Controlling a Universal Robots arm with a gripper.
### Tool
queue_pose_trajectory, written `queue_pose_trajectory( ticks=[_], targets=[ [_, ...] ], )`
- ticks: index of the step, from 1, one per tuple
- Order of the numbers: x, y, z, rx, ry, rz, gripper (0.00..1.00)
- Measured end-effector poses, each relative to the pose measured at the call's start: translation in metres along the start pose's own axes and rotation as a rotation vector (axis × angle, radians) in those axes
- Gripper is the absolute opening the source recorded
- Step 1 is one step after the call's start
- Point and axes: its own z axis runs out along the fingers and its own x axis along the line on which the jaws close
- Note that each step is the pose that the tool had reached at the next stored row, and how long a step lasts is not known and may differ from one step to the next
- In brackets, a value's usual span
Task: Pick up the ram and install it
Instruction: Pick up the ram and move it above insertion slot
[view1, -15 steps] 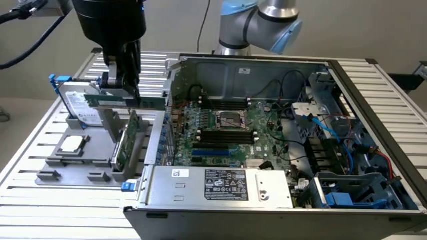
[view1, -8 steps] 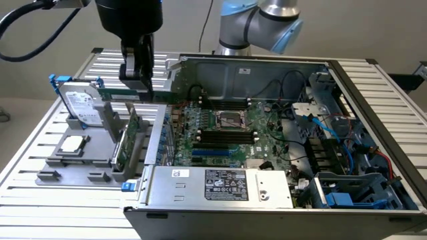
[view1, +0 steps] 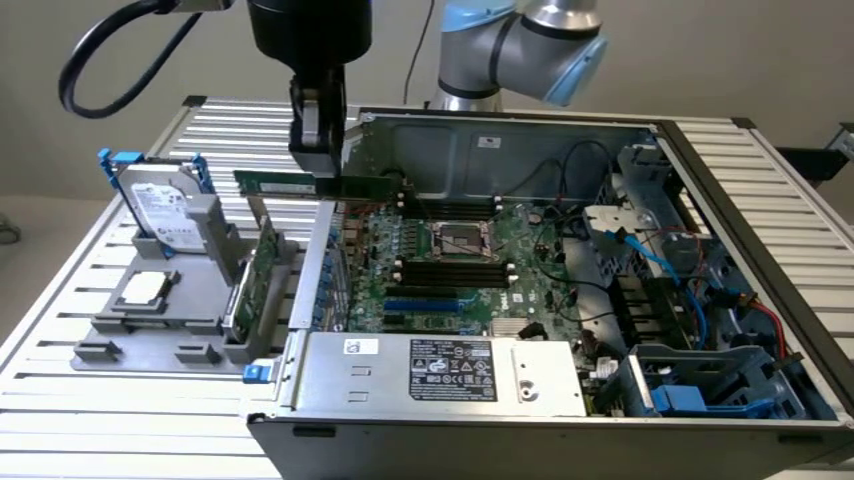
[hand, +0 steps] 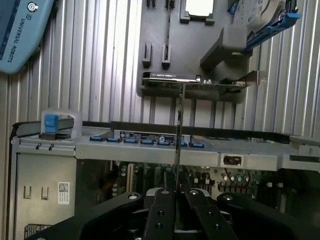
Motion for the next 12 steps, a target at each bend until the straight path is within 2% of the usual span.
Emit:
queue_pose_trajectory(
  ticks=[12],
  targets=[
    [-0.009,-0.0524,-0.0019,0.0000,-0.0001,0.000,0.14]
  ],
)
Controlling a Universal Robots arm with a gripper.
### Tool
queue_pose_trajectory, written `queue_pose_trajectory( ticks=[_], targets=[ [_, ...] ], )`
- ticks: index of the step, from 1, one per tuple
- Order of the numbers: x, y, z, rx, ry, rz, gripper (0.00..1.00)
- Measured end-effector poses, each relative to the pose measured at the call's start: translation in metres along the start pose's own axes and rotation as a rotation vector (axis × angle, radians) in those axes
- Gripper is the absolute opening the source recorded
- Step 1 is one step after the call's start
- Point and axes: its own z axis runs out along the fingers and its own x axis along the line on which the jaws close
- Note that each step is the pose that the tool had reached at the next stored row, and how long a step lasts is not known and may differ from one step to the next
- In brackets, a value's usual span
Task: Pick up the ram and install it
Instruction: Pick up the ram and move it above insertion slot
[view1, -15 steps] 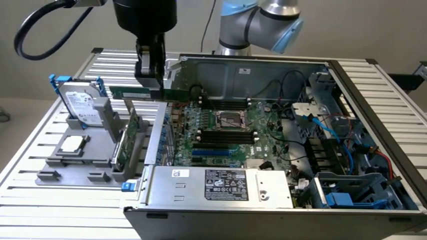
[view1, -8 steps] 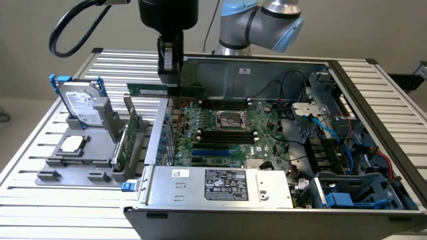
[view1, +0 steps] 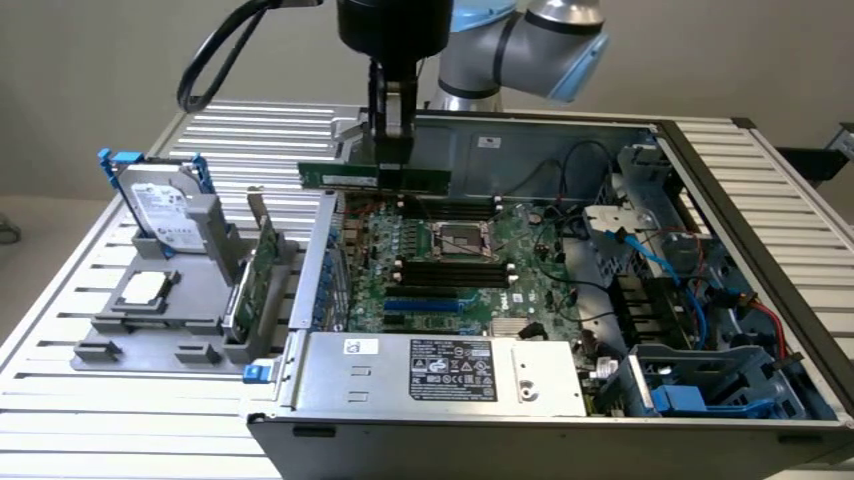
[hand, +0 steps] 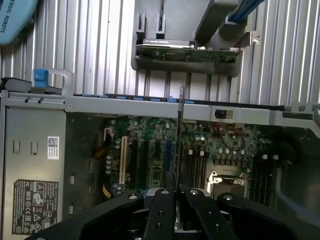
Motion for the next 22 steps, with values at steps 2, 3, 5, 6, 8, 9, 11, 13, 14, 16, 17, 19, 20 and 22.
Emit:
queue_pose_trajectory(
  ticks=[2,3,5,6,8,9,11,13,14,16,17,19,20,22],
  targets=[
    [0.000,-0.0090,-0.0004,-0.0001,0.0000,0.000,0.14],
    [-0.001,-0.0135,-0.0005,-0.0001,-0.0001,0.000,0.14],
    [-0.002,-0.0229,-0.0002,-0.0001,-0.0004,0.000,0.14],
    [-0.004,-0.0274,0.0012,0.0000,-0.0004,0.000,0.14],
    [-0.008,-0.0362,0.0040,0.0000,-0.0003,0.000,0.14],
    [-0.010,-0.0406,0.0054,0.0000,-0.0003,0.000,0.14],
    [-0.013,-0.0491,0.0078,0.0002,-0.0003,0.000,0.14],
    [-0.015,-0.0572,0.0097,0.0012,-0.0002,0.000,0.14],
    [-0.017,-0.0613,0.0106,0.0019,-0.0003,0.000,0.14],
    [-0.018,-0.0688,0.0120,0.0035,-0.0001,0.000,0.14],
    [-0.019,-0.0725,0.0127,0.0045,-0.0001,0.000,0.14],
    [-0.021,-0.0791,0.0139,0.0072,-0.0005,0.000,0.14],
    [-0.022,-0.0822,0.0145,0.0086,-0.0007,0.000,0.14],
    [-0.024,-0.0873,0.0156,0.0121,-0.0013,0.000,0.14]
  ],
)
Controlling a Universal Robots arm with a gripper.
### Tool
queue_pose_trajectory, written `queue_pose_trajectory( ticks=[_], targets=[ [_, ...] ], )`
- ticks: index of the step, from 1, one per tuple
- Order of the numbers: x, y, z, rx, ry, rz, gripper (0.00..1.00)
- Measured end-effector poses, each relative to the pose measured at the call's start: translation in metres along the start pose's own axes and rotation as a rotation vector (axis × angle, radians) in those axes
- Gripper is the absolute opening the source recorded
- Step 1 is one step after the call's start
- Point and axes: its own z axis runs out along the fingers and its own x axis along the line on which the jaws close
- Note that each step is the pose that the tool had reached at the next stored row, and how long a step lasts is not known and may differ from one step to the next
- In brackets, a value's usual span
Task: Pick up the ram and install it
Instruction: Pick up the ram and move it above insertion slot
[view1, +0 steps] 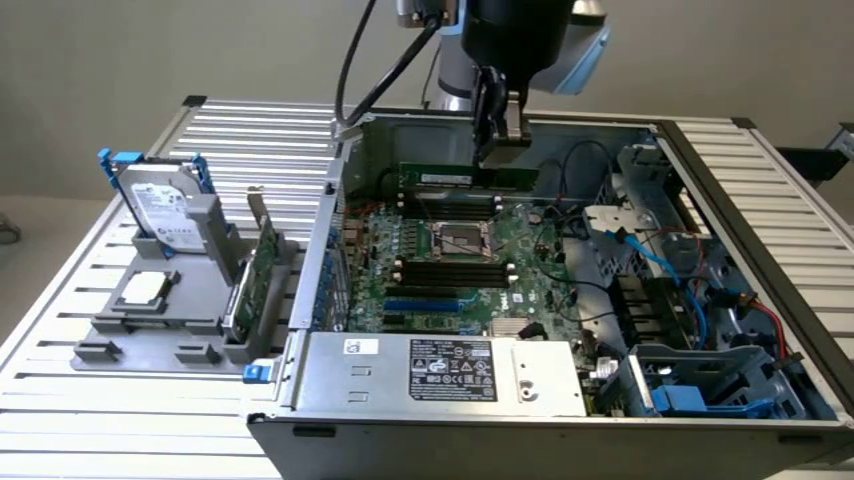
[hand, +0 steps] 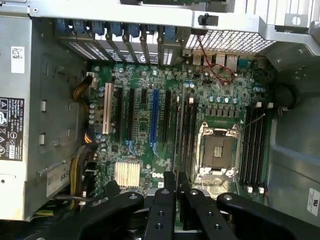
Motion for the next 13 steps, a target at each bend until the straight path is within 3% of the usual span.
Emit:
queue_pose_trajectory(
  ticks=[8,13],
  targets=[
    [-0.024,-0.0044,0.0114,0.0039,-0.0005,0.000,0.14],
    [-0.030,-0.0051,0.0204,0.0043,-0.0004,0.000,0.14]
  ],
)
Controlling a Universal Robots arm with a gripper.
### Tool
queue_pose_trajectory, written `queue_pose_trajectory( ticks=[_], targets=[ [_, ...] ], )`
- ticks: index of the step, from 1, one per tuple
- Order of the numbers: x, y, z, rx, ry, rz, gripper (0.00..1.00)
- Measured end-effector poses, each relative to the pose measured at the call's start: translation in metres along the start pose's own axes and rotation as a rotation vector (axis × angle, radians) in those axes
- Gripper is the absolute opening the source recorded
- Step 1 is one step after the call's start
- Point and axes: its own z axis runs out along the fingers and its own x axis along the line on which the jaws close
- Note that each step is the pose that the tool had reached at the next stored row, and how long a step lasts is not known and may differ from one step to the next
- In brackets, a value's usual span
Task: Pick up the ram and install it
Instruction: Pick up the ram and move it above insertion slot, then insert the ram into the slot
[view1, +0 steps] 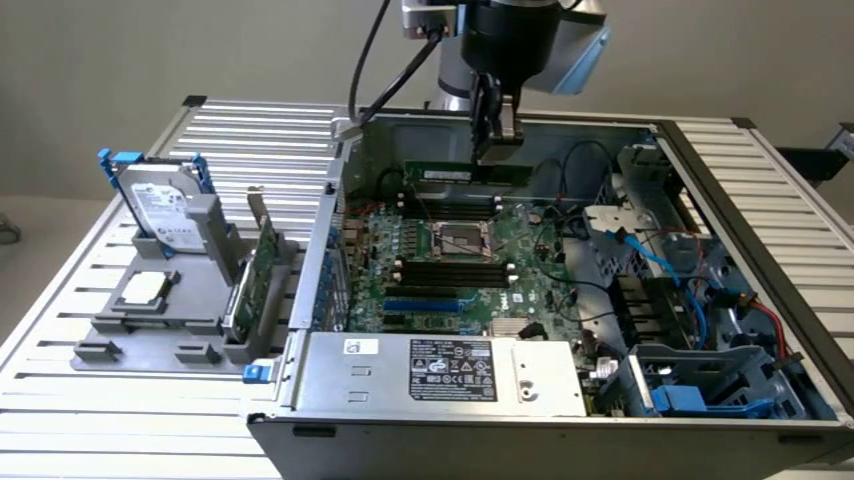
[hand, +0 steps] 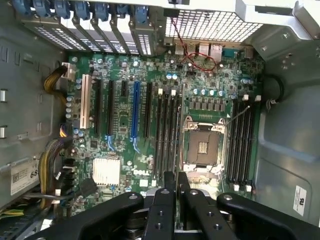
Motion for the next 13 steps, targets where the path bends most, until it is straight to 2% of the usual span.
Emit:
queue_pose_trajectory(
  ticks=[5,7,13],
  targets=[
    [-0.0083,-0.0007,0.0062,0.0030,0.0001,0.001,0.14],
    [-0.0088,-0.0009,0.0070,0.0048,0.0001,0.001,0.14],
    [-0.0088,-0.0009,0.0070,0.0048,0.0002,0.001,0.14]
  ],
)
